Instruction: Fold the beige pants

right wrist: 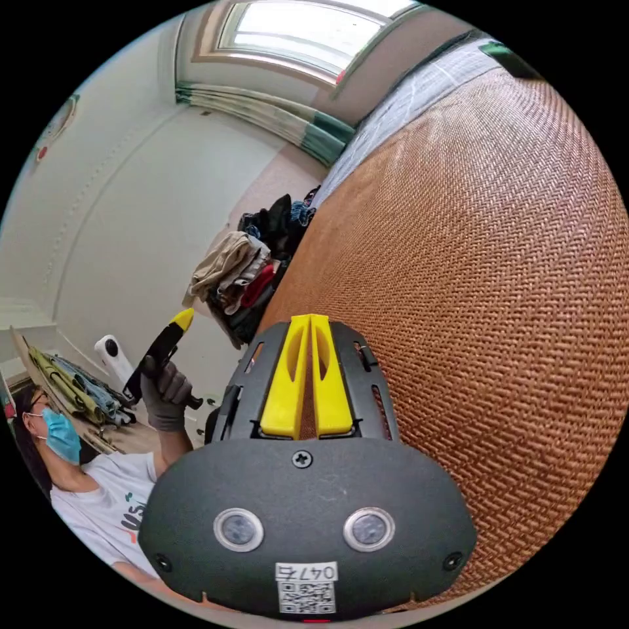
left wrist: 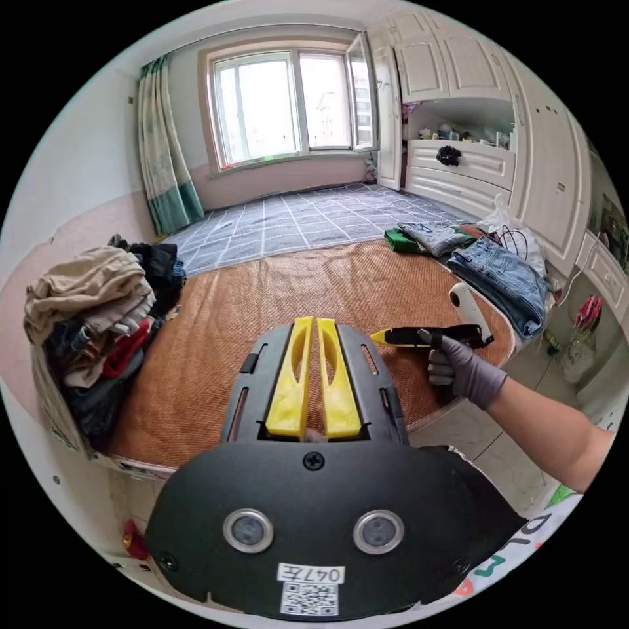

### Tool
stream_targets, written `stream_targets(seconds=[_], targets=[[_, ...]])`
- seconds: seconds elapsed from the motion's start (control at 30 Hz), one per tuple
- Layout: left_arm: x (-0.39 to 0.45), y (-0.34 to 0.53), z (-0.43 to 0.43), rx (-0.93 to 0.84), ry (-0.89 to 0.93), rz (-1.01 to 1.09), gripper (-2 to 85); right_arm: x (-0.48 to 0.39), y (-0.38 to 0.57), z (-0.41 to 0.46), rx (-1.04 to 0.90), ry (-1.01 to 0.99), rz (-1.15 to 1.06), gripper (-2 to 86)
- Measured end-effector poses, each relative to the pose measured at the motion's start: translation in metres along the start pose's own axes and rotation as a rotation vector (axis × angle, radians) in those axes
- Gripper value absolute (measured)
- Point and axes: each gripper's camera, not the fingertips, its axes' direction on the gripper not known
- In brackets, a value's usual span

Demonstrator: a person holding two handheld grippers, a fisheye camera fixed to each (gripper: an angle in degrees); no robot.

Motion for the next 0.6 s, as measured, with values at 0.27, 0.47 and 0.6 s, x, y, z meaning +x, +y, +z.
stream_targets(seconds=[0.27, 0.47, 0.6], targets=[[-0.102, 0.159, -0.025, -0.134, 0.230, 0.000, -1.0, 0.014, -0.019, 0.013, -0.046, -0.060, 0.061, -0.6], [-0.218, 0.378, -0.094, -0.276, 0.231, -0.157, -1.0, 0.005, -0.031, 0.023, -0.051, -0.059, 0.060, -0.6], [-0.266, 0.497, -0.125, -0.284, 0.185, -0.288, -1.0, -0.006, -0.038, 0.028, -0.049, -0.038, 0.060, -0.6]])
